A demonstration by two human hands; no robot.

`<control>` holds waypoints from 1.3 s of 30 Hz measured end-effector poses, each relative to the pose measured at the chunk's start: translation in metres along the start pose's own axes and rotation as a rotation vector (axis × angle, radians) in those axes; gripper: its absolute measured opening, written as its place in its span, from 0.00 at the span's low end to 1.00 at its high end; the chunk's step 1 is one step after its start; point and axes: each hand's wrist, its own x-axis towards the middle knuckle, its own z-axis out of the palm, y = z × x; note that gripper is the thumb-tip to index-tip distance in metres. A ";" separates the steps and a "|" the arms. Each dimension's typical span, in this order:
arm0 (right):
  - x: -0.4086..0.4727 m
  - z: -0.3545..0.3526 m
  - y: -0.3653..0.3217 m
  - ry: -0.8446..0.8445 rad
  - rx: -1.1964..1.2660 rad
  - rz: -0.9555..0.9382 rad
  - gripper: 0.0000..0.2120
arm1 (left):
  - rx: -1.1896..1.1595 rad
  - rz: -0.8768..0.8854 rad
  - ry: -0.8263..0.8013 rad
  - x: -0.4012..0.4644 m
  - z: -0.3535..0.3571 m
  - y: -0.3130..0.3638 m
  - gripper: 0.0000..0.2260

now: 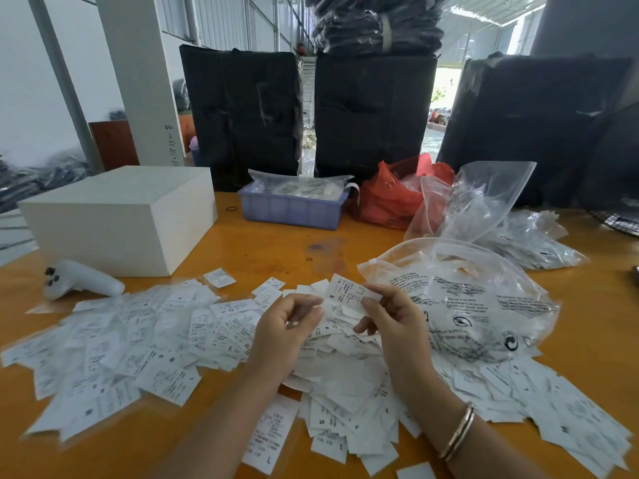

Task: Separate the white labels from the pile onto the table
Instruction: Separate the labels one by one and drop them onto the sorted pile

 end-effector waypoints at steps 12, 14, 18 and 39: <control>0.000 0.000 0.003 -0.016 -0.057 -0.025 0.10 | 0.071 0.030 0.001 -0.001 -0.001 0.002 0.04; 0.000 0.000 0.003 0.012 -0.034 -0.027 0.10 | 0.056 0.033 0.001 0.000 -0.001 0.002 0.04; 0.002 -0.003 0.002 0.042 0.001 -0.012 0.09 | 0.057 0.040 -0.008 -0.001 -0.002 0.003 0.05; -0.007 0.007 0.001 -0.233 -0.445 -0.110 0.18 | 0.267 0.093 -0.147 -0.001 -0.004 0.002 0.02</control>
